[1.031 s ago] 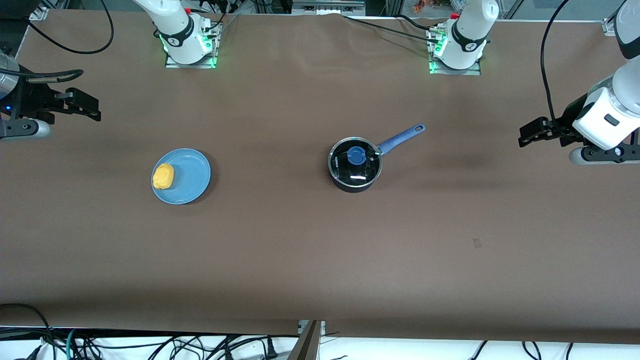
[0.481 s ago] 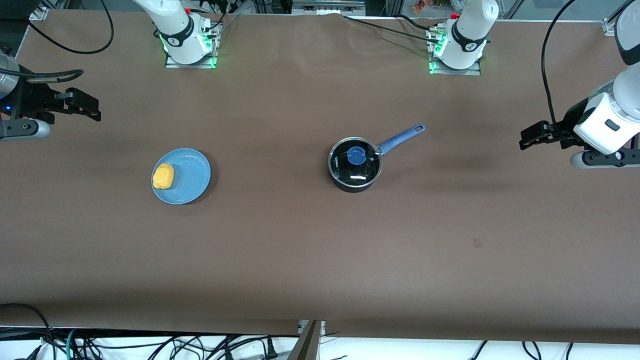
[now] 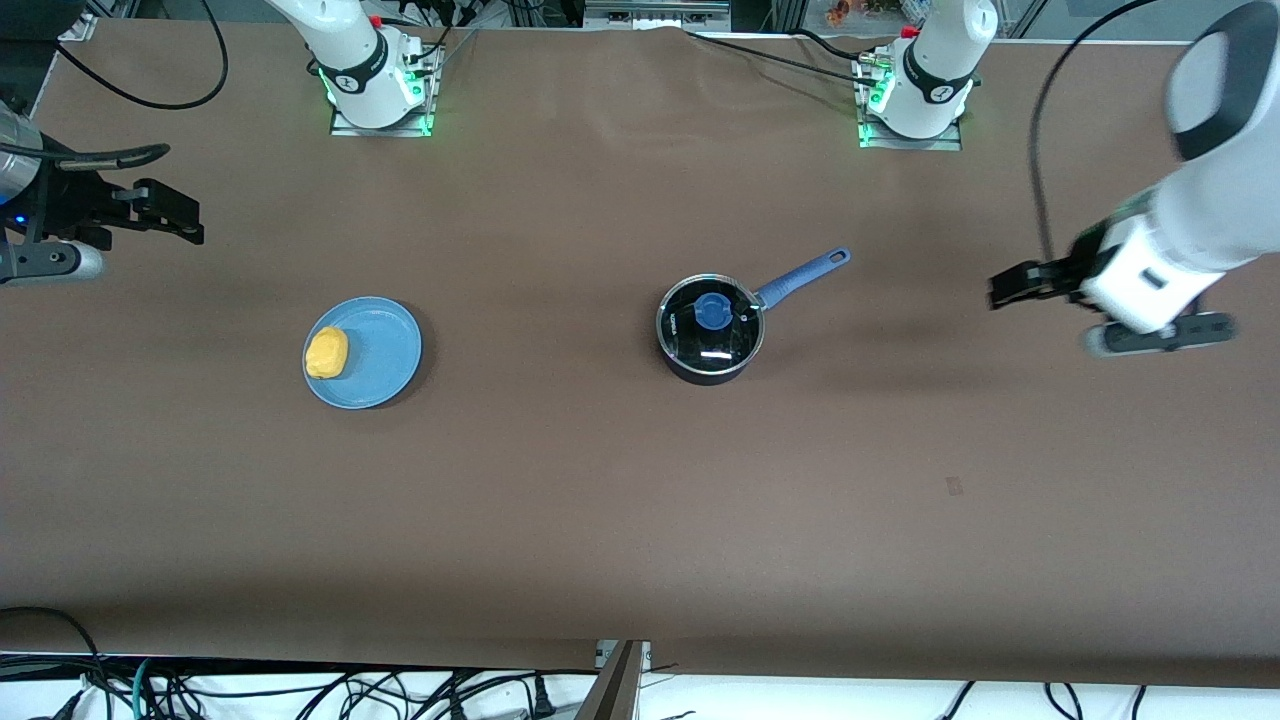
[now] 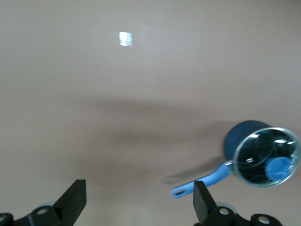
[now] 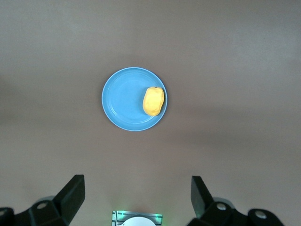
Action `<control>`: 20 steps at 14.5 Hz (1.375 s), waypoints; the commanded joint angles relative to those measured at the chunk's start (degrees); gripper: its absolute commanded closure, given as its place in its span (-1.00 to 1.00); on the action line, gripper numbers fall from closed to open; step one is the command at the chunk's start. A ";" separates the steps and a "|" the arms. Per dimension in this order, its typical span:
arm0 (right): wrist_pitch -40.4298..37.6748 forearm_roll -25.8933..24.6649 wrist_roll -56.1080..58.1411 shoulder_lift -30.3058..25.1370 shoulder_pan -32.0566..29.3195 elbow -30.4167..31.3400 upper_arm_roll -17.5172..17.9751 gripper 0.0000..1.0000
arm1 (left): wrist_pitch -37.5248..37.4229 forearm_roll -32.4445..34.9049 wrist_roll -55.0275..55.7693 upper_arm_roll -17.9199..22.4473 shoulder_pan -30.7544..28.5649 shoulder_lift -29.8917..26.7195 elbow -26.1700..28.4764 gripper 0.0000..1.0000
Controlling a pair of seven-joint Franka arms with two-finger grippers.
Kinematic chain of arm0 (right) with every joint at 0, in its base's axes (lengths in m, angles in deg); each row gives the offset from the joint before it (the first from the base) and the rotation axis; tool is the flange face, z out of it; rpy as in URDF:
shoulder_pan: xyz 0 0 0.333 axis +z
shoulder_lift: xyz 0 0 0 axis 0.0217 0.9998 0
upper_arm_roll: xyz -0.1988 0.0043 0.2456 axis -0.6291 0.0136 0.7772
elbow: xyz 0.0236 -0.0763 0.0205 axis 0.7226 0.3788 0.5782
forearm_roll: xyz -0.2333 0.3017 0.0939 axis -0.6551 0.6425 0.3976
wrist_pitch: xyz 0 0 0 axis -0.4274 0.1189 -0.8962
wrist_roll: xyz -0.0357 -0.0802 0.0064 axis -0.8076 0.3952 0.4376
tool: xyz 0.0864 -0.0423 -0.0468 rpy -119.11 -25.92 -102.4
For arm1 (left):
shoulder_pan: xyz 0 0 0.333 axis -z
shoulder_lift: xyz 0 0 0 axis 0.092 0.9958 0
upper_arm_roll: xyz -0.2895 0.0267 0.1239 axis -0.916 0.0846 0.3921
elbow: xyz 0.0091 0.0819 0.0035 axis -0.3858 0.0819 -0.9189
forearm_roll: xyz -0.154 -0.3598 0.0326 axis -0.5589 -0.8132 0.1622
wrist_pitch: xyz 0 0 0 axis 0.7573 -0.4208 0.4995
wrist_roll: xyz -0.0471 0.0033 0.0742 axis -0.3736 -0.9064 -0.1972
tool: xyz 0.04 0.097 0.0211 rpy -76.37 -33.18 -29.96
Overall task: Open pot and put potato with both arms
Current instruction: 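Reach the left gripper to the lid knob while the right gripper reaches the potato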
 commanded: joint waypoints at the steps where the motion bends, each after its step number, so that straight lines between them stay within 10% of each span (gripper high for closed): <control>1: 0.88 0.60 0.14 0.55 0.06 -0.47 0.23 -1.00 | 3.21 -1.01 7.80 -5.55 0.82 4.42 -0.63 -1.00; 4: 1.32 0.43 0.14 1.16 -0.29 -0.12 0.06 -1.00 | 8.48 -0.66 17.28 -12.32 1.61 9.51 -0.46 -1.00; 13: 3.59 -0.63 0.49 9.85 -3.72 0.32 0.06 -1.00 | 15.70 0.14 29.00 -12.87 14.26 19.10 2.62 -1.00; 20: 25.28 -1.95 0.94 16.98 -3.55 11.98 -0.03 -1.00 | 18.69 -0.13 29.62 -12.96 16.47 21.31 3.76 -1.00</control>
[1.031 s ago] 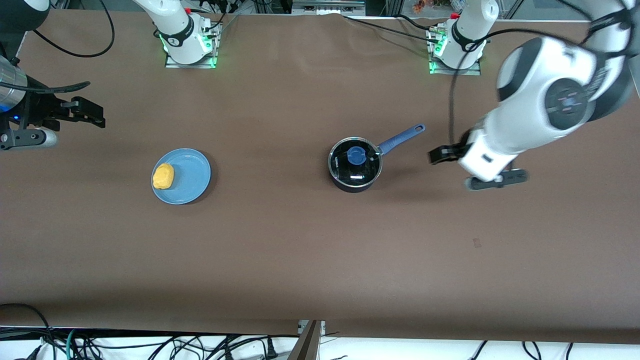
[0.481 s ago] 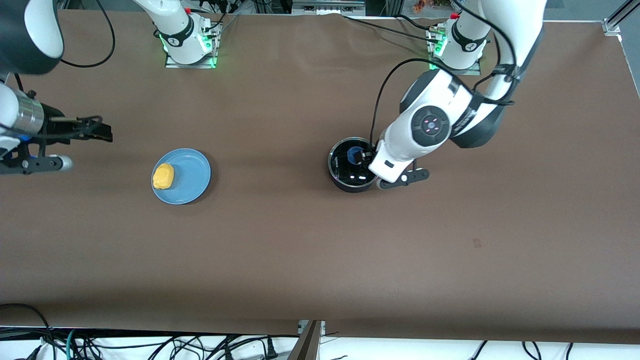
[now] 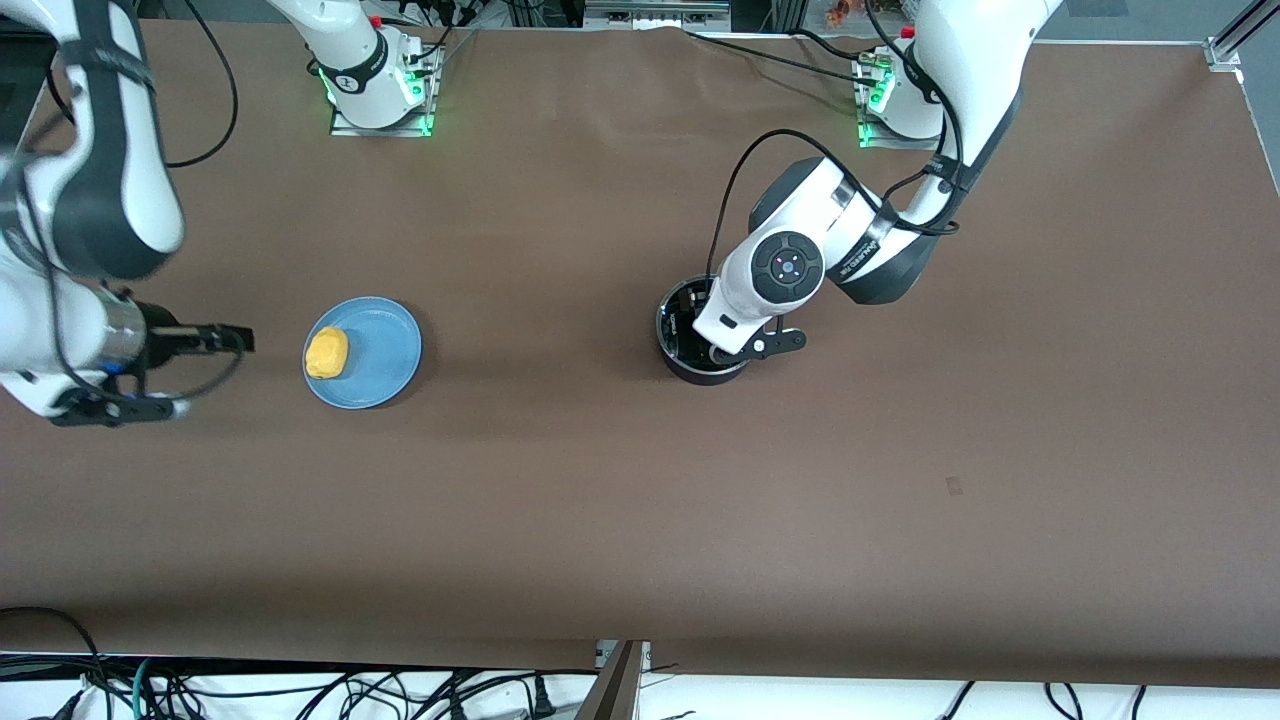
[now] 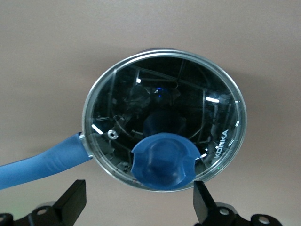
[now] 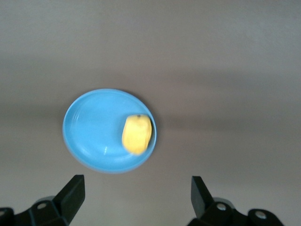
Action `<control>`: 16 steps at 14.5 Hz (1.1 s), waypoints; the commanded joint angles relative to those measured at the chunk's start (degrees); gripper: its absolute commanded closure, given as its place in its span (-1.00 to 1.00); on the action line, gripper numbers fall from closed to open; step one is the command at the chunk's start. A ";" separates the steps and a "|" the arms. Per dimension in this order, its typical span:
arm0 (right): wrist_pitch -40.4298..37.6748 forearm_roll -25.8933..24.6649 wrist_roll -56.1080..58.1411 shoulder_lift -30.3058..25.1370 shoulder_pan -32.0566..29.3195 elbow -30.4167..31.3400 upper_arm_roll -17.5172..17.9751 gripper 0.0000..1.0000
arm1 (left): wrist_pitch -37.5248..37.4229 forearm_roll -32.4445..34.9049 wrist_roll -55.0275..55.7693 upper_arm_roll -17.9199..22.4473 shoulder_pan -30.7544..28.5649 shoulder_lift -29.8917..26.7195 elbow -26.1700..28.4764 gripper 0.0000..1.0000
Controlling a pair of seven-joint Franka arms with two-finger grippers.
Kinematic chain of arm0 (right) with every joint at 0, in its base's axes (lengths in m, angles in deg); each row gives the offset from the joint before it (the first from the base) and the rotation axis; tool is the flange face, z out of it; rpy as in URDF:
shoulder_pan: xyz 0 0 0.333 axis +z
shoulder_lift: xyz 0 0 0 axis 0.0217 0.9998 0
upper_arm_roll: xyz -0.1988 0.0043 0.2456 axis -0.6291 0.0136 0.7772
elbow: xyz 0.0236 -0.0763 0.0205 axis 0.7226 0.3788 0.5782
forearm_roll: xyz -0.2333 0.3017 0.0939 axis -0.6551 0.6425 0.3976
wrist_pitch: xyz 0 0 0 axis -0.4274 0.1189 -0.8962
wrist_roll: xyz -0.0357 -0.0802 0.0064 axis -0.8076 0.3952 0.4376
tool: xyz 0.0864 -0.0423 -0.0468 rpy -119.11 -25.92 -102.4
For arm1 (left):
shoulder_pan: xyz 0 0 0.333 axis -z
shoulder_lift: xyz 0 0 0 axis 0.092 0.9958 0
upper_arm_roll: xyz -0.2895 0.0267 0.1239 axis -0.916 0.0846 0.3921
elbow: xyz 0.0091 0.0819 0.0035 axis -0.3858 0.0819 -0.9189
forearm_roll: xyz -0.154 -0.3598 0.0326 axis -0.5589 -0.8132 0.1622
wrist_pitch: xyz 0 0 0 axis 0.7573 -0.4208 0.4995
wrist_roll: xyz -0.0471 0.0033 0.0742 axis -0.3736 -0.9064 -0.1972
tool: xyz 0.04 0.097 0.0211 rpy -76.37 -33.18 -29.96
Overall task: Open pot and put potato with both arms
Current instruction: 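Grasp the blue lid knob with the left gripper while the right gripper grasps the potato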
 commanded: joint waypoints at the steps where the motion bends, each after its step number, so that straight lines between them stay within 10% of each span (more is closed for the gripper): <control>1: 9.93 -0.97 -0.17 -0.19 -0.27 8.45 0.40 -1.00 | 1.93 -0.08 0.63 0.26 0.82 0.21 0.09 -1.00; 9: 26.12 -0.97 -5.53 2.44 0.17 22.00 0.49 -1.00 | 4.30 0.09 1.07 0.44 1.17 2.23 -0.08 -1.00; 16: 32.29 -0.97 -8.08 2.71 0.26 27.90 0.49 -1.00 | 5.63 0.18 1.07 0.44 1.34 2.58 0.00 -0.20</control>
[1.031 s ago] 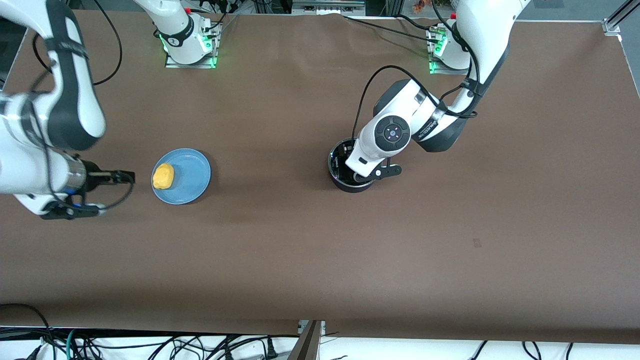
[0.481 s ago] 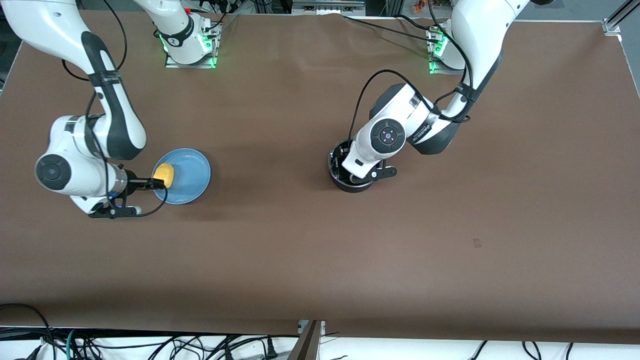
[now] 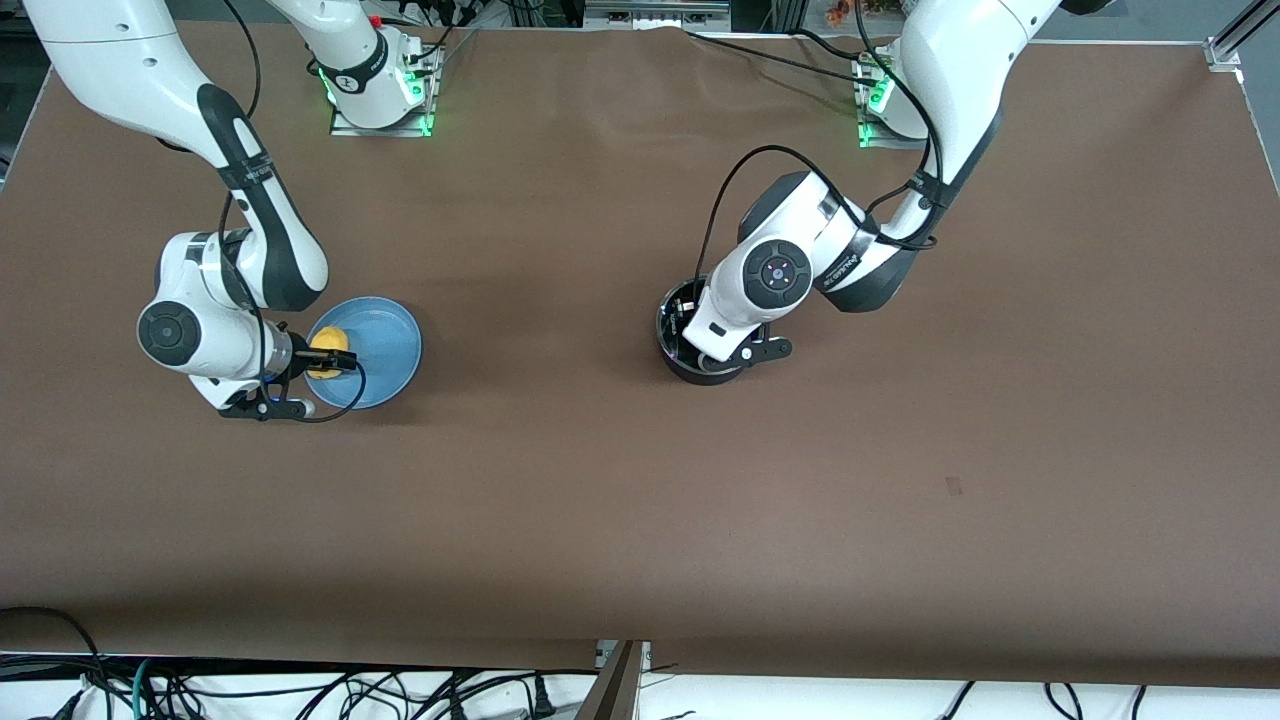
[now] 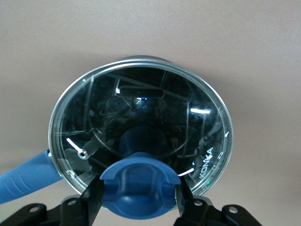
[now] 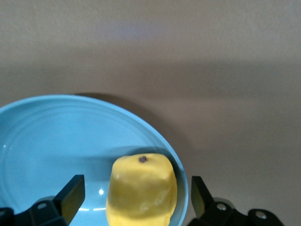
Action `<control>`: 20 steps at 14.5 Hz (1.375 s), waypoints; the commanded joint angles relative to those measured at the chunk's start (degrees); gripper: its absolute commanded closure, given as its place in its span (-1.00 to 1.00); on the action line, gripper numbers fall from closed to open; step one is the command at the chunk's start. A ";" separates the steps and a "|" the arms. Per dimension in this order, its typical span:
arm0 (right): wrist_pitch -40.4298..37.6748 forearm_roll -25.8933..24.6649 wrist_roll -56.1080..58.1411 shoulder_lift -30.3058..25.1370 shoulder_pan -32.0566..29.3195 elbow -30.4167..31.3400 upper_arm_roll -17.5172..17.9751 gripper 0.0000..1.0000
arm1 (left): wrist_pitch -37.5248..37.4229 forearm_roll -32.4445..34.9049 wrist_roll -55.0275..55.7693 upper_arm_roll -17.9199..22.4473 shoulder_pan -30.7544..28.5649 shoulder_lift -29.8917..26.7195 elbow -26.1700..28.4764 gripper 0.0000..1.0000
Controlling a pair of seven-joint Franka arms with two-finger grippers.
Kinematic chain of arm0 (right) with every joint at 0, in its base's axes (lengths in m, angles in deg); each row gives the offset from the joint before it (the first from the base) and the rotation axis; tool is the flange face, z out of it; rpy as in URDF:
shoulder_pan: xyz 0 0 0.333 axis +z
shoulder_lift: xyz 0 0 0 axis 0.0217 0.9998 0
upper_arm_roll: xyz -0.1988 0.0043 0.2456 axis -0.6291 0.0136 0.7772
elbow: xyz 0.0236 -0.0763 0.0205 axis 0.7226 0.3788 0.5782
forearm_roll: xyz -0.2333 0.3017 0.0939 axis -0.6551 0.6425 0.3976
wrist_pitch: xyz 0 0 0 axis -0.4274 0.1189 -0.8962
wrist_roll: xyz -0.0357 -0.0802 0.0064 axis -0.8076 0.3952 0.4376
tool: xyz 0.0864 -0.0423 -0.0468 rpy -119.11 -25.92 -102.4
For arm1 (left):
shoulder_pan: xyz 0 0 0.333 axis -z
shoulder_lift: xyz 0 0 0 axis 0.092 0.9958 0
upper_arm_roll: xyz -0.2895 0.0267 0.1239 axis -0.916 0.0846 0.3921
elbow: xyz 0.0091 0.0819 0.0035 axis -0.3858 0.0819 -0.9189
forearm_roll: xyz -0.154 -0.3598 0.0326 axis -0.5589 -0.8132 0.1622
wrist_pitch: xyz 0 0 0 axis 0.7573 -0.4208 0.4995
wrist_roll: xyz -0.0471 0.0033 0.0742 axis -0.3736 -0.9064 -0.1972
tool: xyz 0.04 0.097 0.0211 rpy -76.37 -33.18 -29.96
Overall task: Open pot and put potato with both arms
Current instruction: 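Grasp the blue lid knob with the left gripper while the right gripper grasps the potato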
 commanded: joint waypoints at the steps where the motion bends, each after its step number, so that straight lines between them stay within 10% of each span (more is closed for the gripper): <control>1: 0.97 -0.88 -1.26 -1.07 0.03 1.68 0.23 -0.99 | 0.46 0.18 0.76 0.41 0.71 0.16 -0.30 -0.10; 8: 0.62 -0.88 -1.43 -0.10 0.12 1.60 0.23 0.16 | -0.07 0.18 -0.03 0.33 0.36 0.25 -0.30 0.57; 11: 0.53 -0.88 -1.34 -0.45 0.12 1.07 0.49 0.23 | -1.38 0.18 -0.12 0.24 0.27 -1.50 -0.47 1.00; 20: -17.46 -0.18 -1.78 -2.82 0.12 -12.27 4.43 0.26 | -10.08 0.18 -10.72 0.24 -7.70 -9.76 -0.47 1.00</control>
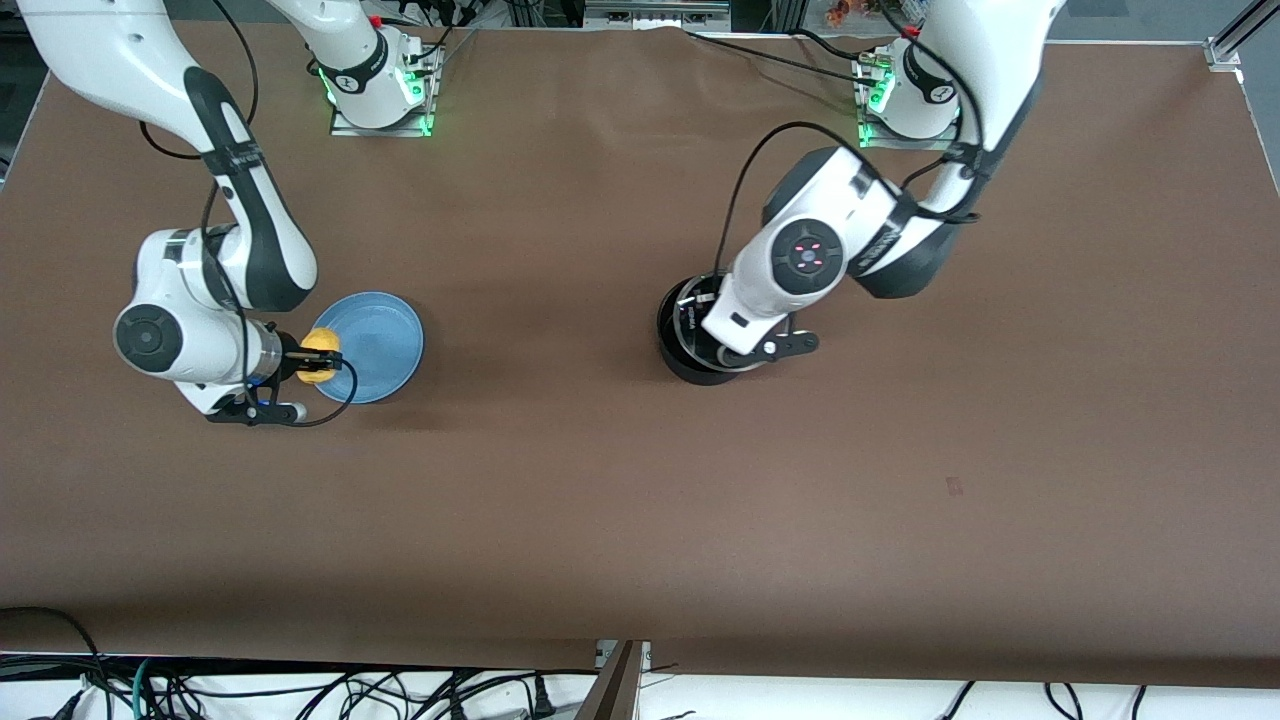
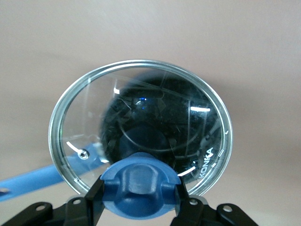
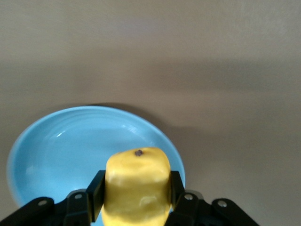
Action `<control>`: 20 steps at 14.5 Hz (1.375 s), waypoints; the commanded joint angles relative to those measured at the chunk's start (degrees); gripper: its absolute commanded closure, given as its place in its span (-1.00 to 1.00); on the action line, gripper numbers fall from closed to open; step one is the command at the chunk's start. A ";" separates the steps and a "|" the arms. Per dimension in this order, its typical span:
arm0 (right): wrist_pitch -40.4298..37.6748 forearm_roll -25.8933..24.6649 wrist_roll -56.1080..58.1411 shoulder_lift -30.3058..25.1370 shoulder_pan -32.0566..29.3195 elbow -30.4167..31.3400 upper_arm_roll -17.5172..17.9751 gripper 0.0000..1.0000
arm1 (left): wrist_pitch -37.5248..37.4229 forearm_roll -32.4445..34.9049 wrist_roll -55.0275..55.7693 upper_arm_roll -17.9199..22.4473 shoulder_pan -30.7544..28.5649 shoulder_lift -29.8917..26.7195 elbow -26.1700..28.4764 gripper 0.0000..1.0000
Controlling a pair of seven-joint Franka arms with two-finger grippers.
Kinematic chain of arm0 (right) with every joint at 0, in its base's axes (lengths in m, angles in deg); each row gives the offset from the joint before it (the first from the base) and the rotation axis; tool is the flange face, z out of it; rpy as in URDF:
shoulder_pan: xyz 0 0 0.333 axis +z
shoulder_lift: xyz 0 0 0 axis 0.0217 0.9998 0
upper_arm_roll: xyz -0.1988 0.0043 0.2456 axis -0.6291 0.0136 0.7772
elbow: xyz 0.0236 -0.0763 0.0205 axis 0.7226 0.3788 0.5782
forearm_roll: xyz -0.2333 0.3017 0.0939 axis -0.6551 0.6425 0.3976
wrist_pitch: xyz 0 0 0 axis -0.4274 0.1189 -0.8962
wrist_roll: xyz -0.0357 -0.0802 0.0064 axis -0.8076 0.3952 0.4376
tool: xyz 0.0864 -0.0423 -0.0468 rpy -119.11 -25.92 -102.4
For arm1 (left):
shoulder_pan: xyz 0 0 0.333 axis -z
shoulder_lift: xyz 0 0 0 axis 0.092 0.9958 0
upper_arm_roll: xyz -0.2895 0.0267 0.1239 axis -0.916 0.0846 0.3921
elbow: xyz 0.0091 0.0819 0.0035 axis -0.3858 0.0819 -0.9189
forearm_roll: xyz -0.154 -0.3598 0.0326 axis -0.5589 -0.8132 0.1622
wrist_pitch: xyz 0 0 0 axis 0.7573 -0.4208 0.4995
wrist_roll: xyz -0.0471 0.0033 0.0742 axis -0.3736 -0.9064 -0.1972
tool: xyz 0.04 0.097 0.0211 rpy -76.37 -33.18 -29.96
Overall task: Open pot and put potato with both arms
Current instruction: 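Lift the lid aside with the left gripper while the right gripper drops potato into pot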
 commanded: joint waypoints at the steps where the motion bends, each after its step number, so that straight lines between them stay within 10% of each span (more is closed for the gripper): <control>1: -7.52 0.02 -2.36 -0.59 0.04 -6.41 4.20 0.26 | -4.23 0.14 -9.18 -0.20 -6.18 -4.74 0.98 1.00; 6: -10.18 0.11 -19.82 -0.07 2.14 -12.30 15.71 0.25 | -14.51 1.80 -26.84 -0.03 -16.46 -11.07 1.68 1.00; 11: -6.24 -0.07 -41.34 6.42 18.20 -21.96 16.61 0.25 | -15.59 7.16 -41.63 -0.12 -27.02 -12.22 5.63 1.00; 20: 16.87 -0.77 -55.45 17.77 33.69 -27.43 15.20 0.25 | 11.83 16.28 -53.69 0.06 -37.05 -7.84 22.08 1.00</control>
